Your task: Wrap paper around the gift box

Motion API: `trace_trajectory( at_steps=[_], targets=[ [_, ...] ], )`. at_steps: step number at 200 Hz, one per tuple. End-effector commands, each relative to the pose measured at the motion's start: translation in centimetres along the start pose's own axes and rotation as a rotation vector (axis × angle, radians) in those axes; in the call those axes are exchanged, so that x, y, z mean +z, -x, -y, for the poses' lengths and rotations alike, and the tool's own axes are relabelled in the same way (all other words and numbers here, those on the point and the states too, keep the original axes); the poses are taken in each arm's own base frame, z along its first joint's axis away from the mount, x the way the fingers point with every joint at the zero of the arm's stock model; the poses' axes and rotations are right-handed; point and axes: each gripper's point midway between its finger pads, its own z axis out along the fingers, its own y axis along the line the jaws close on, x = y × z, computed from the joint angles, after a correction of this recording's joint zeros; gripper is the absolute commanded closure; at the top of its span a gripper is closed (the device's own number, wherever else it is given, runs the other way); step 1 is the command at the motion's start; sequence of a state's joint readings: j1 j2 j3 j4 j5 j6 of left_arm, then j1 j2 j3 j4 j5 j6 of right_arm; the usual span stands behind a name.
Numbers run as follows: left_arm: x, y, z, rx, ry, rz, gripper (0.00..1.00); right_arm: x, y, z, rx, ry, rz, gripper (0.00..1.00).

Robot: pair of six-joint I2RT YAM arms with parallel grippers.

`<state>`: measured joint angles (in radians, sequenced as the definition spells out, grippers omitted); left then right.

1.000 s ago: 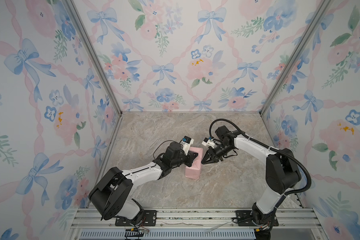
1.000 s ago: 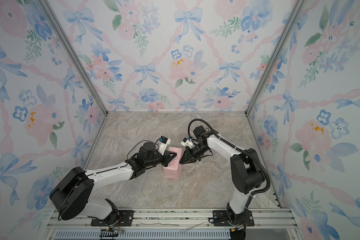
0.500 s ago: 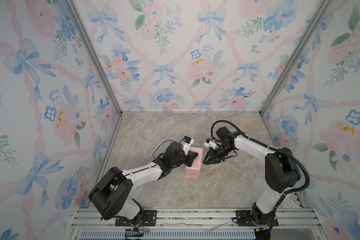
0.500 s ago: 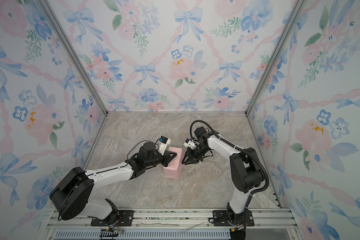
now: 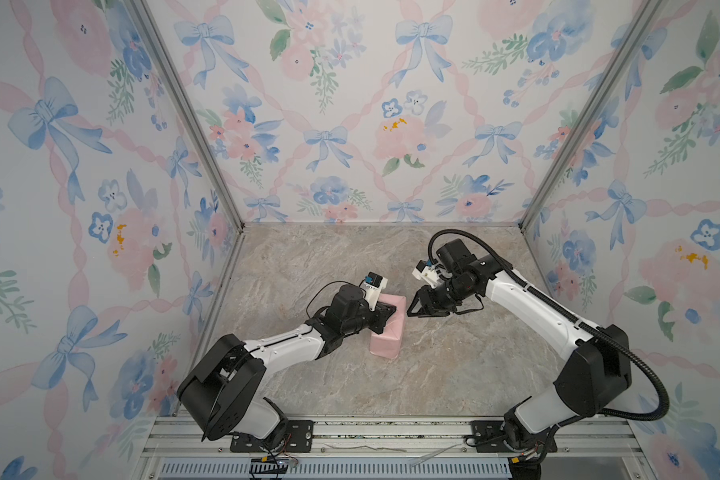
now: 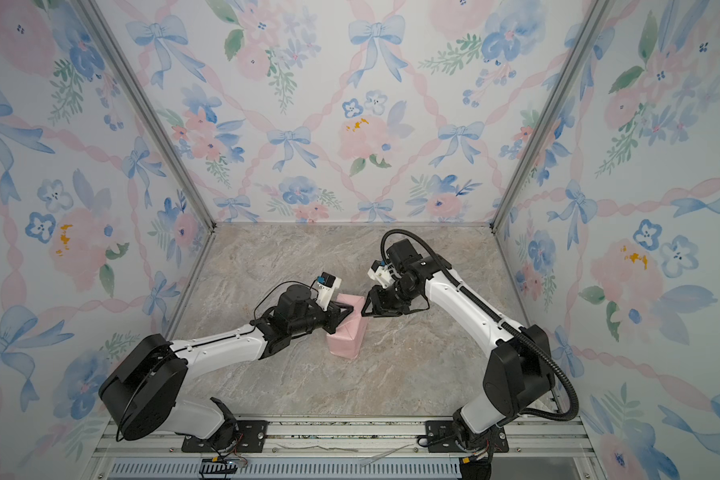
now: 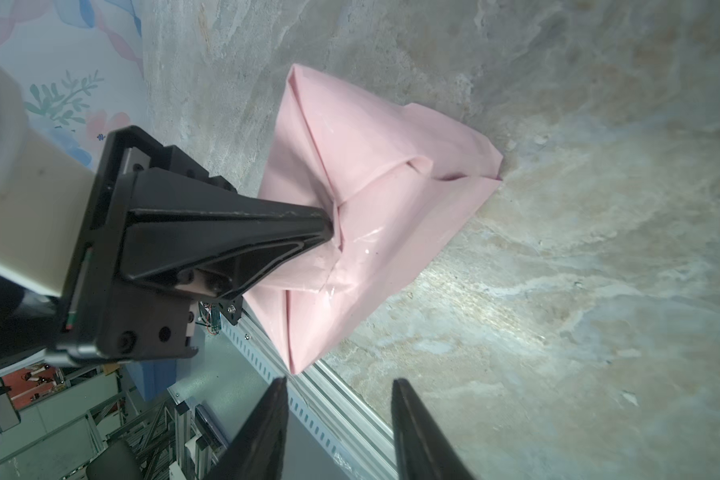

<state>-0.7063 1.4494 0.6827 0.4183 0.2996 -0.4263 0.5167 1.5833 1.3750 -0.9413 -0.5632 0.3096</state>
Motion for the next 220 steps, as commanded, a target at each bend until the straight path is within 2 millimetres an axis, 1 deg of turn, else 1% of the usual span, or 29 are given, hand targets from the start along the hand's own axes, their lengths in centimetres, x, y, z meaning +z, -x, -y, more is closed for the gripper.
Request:
trace_trajectory(
  at_steps=[1,10,14,32,74,102,111,123,136,147,172,187,205,220],
  targets=[
    [-0.1,-3.0,-1.0,-0.009,0.039,-0.090,0.98,1.2,0.1,0.5,0.025,-0.046,-0.046,0.55],
    [0.0,-2.9,-1.0,-0.008,0.038,-0.090,0.98,1.3,0.3,0.1,0.017,-0.040,-0.044,0.54],
    [0.0,-2.8,-1.0,-0.008,0.037,-0.088,0.98,2.2,0.3,0.4,0.025,-0.044,-0.065,0.54],
    [0.0,-3.0,-1.0,-0.008,0.037,-0.092,0.98,3.1,0.5,0.0,0.019,-0.028,-0.085,0.54],
    [0.0,-3.0,-1.0,-0.007,0.038,-0.091,0.98,4.3,0.5,0.0,0.025,-0.008,-0.103,0.54],
    [-0.1,-2.9,-1.0,-0.006,0.037,-0.087,0.98,5.2,0.1,1.0,0.039,-0.022,-0.128,0.55],
    [-0.2,-2.7,-0.9,-0.003,0.037,-0.082,0.98,5.5,0.0,1.7,0.050,-0.039,-0.136,0.58],
    [-0.4,-2.3,-0.8,0.002,0.035,-0.071,0.98,5.8,-0.2,2.8,0.064,-0.065,-0.145,0.64],
    [-0.6,-1.6,-0.5,0.009,0.032,-0.052,0.98,6.0,-0.4,3.7,0.075,-0.093,-0.153,0.68],
    [-0.9,-0.9,-0.2,0.016,0.028,-0.033,0.98,6.1,-0.6,4.1,0.077,-0.109,-0.159,0.70],
    [-1.8,1.0,0.7,0.032,0.014,0.023,0.98,6.2,-0.9,4.2,0.082,-0.105,-0.161,0.71],
    [-2.5,1.8,1.2,0.039,0.003,0.048,0.98,6.0,-0.9,4.2,0.082,-0.104,-0.158,0.71],
    [-2.9,1.8,1.6,0.035,-0.016,0.053,0.98,5.9,-0.8,3.9,0.079,-0.092,-0.152,0.70],
    [-2.9,0.8,1.5,0.016,-0.021,0.029,0.99,5.7,-0.6,3.4,0.074,-0.075,-0.141,0.66]
  ],
)
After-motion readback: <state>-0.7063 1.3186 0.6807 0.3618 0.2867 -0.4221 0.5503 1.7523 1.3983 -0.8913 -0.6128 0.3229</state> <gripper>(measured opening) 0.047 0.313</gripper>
